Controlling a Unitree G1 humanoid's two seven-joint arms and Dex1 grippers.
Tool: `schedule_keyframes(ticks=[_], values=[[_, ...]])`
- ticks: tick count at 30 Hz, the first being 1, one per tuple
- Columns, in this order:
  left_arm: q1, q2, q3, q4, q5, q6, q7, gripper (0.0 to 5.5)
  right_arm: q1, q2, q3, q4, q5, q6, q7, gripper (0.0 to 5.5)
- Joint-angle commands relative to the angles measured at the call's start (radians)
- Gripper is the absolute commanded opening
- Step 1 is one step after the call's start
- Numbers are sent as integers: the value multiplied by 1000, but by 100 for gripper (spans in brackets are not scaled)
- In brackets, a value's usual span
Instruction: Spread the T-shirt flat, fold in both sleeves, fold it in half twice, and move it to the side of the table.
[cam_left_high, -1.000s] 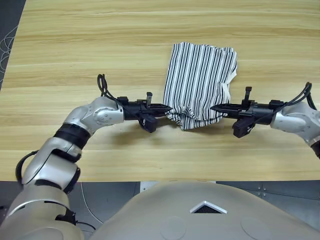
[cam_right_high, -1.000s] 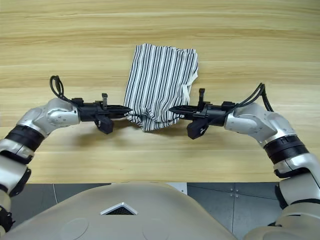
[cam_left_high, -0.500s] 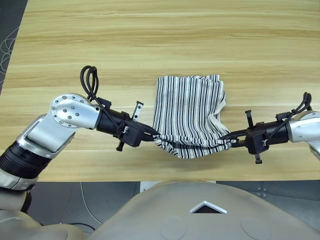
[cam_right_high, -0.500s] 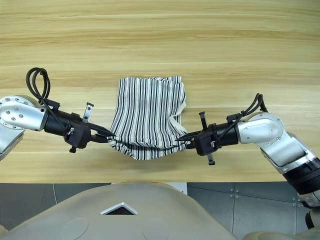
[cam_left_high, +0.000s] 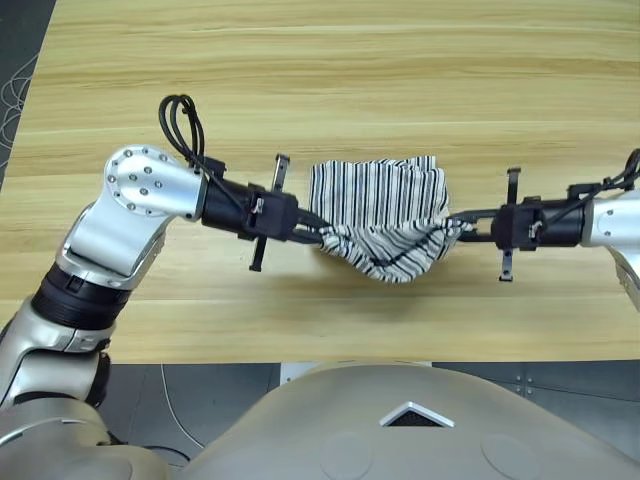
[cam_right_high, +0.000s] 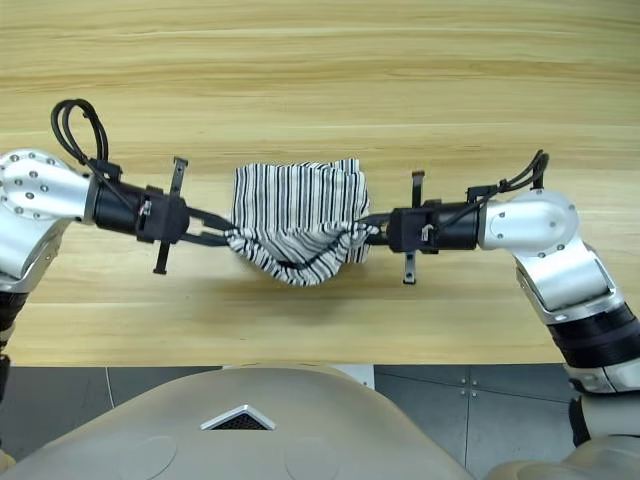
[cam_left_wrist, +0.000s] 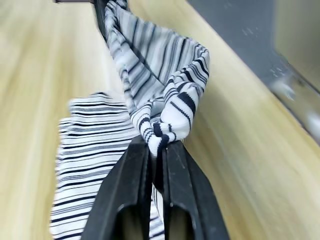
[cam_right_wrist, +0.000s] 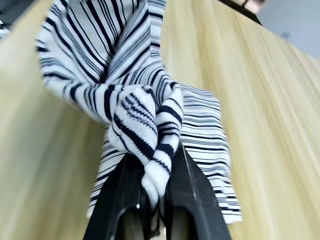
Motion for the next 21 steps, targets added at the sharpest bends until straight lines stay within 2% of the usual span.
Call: schedule_keyframes(ticks=[1,5,10,17,21], values=[[-68,-71,31,94,8,54,5,19,-70,82,-15,50,-67,21,-34,13],[-122,-136,30,248,87,47,29,19,-129,159,-14,145,-143,-5,-70,12],[-203,-221,20,574,226,-56,49,19,-210,254,14,411,-283,-93,-124,12],[-272,-320,48,894,307,-165,60,19,-253,341,17,614,-333,-174,-119,12],[-301,-376,90,985,293,-141,66,84,-254,396,1,644,-324,-186,-135,90]])
